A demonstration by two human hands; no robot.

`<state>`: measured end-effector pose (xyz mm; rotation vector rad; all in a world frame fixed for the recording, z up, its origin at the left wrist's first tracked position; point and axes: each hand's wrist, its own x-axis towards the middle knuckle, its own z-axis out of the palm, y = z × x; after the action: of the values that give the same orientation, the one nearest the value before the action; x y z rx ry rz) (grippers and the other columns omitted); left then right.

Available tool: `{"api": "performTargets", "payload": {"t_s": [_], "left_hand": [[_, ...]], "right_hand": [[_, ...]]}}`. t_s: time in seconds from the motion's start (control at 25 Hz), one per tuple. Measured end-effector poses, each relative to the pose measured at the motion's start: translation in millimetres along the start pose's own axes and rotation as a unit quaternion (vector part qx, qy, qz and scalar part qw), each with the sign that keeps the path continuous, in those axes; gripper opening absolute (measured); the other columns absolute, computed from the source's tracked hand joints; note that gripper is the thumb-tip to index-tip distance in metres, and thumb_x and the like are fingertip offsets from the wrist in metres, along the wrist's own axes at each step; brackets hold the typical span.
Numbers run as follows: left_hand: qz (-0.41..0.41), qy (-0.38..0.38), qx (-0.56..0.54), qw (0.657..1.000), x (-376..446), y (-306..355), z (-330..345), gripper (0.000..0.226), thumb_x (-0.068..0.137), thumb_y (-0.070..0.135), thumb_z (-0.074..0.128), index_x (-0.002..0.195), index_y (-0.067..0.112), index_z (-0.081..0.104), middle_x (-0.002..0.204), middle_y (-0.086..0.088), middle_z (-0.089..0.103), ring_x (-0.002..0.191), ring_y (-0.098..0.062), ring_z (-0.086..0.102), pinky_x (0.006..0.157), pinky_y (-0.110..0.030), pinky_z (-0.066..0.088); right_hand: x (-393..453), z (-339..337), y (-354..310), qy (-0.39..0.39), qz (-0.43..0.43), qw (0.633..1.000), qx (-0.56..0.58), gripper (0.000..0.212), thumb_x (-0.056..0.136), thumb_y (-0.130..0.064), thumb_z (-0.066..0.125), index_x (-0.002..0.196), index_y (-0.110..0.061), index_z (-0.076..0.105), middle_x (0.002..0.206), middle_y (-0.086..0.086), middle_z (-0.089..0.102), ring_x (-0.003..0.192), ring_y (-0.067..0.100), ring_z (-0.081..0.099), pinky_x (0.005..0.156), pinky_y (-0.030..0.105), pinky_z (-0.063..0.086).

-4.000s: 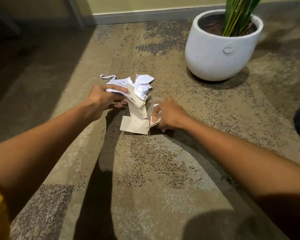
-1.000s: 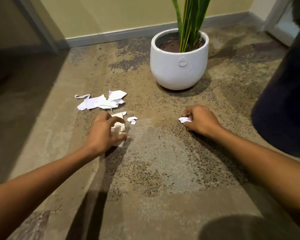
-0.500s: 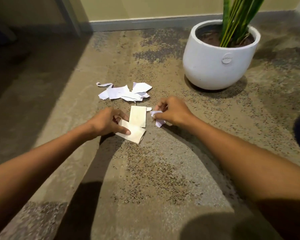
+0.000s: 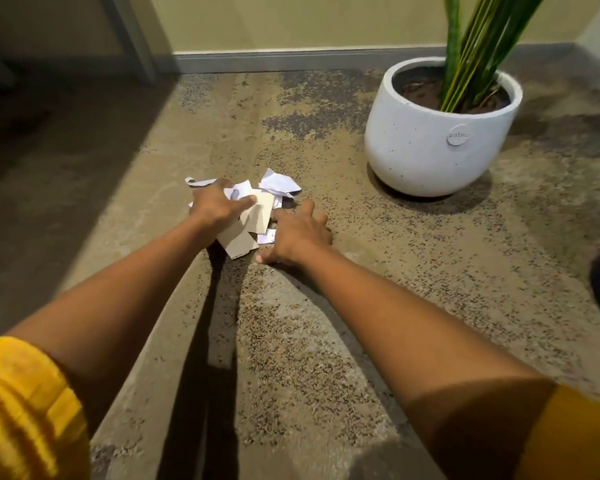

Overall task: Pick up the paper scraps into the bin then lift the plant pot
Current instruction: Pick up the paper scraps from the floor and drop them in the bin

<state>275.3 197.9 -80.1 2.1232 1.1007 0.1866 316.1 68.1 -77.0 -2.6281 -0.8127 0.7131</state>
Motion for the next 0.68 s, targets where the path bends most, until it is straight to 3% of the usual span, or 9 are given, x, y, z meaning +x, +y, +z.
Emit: {"api": "performTargets", "payload": {"t_s": [0.08, 0.16, 0.28, 0.36, 0.48, 0.6, 0.68], "left_hand": [[0.025, -0.039, 0.07, 0.996, -1.5, 9.6, 5.8, 0.068, 0.075, 0.043, 0.073, 0.13, 0.01, 0.05, 0.126, -0.016, 0.056, 0.113, -0.034, 0.055, 0.09, -0.039, 0.049], [0.019, -0.078, 0.039, 0.996, -1.4, 15.5, 7.5, 0.061, 0.071, 0.032, 0.079, 0.121, 0.006, 0.057, 0.114, -0.017, 0.061, 0.101, -0.032, 0.059, 0.078, -0.034, 0.049], [-0.045, -0.153, -0.074, 0.984, -7.7, 18.0, 3.8, 0.023, 0.069, 0.007, 0.079, 0.081, 0.008, 0.059, 0.081, -0.012, 0.059, 0.069, -0.023, 0.054, 0.054, -0.024, 0.045], [-0.064, -0.177, -0.088, 0.978, -13.1, 18.2, 4.3, 0.031, 0.071, 0.002, 0.077, 0.068, 0.015, 0.049, 0.072, -0.007, 0.054, 0.062, -0.02, 0.05, 0.053, -0.026, 0.04], [-0.074, -0.201, -0.102, 0.971, -20.6, 19.1, 4.8, 0.029, 0.071, 0.002, 0.076, 0.074, 0.016, 0.051, 0.078, -0.005, 0.061, 0.068, -0.019, 0.057, 0.058, -0.026, 0.045], [-0.071, -0.222, -0.125, 0.964, -30.8, 23.6, -1.6, 0.026, 0.073, 0.001, 0.075, 0.076, 0.016, 0.054, 0.084, -0.007, 0.064, 0.076, -0.022, 0.061, 0.057, -0.026, 0.052], [-0.063, -0.221, -0.155, 0.961, -34.6, 27.3, -7.3, 0.026, 0.073, 0.001, 0.074, 0.075, 0.016, 0.054, 0.083, -0.007, 0.064, 0.07, -0.019, 0.064, 0.054, -0.023, 0.054]], "right_hand": [[5.1, 1.1, 3.4, 0.004, 0.011, 0.999, 0.051, 0.066, 0.075, -0.032, 0.078, 0.132, -0.029, 0.045, 0.147, 0.01, 0.022, 0.133, 0.036, 0.027, 0.104, 0.048, 0.036], [12.6, 2.5, 10.2, 0.01, 0.039, 0.994, 0.106, 0.063, 0.071, -0.025, 0.081, 0.127, -0.021, 0.051, 0.143, 0.008, 0.03, 0.127, 0.036, 0.037, 0.102, 0.051, 0.041], [16.6, 5.8, 19.1, 0.025, 0.037, 0.993, 0.106, 0.062, 0.068, -0.023, 0.084, 0.121, -0.008, 0.055, 0.14, 0.006, 0.037, 0.119, 0.034, 0.048, 0.095, 0.047, 0.048], [14.2, 8.4, 25.1, 0.052, 0.013, 0.992, 0.113, 0.039, 0.071, -0.016, 0.081, 0.103, -0.007, 0.062, 0.127, 0.009, 0.054, 0.111, 0.033, 0.056, 0.09, 0.044, 0.052], [4.9, 9.0, 35.5, 0.08, 0.015, 0.981, 0.174, 0.01, 0.075, -0.004, 0.073, 0.083, -0.007, 0.067, 0.093, 0.013, 0.068, 0.085, 0.032, 0.067, 0.08, 0.044, 0.058], [-13.2, -0.8, 51.7, 0.048, 0.048, 0.966, 0.251, 0.019, 0.075, 0.003, 0.074, 0.093, -0.005, 0.073, 0.089, 0.014, 0.071, 0.074, 0.029, 0.07, 0.072, 0.042, 0.061], [-29.2, -14.5, 68.1, 0.033, 0.067, 0.954, 0.29, 0.027, 0.073, 0.003, 0.076, 0.099, -0.003, 0.072, 0.094, 0.014, 0.071, 0.07, 0.026, 0.07, 0.066, 0.039, 0.062]]}}
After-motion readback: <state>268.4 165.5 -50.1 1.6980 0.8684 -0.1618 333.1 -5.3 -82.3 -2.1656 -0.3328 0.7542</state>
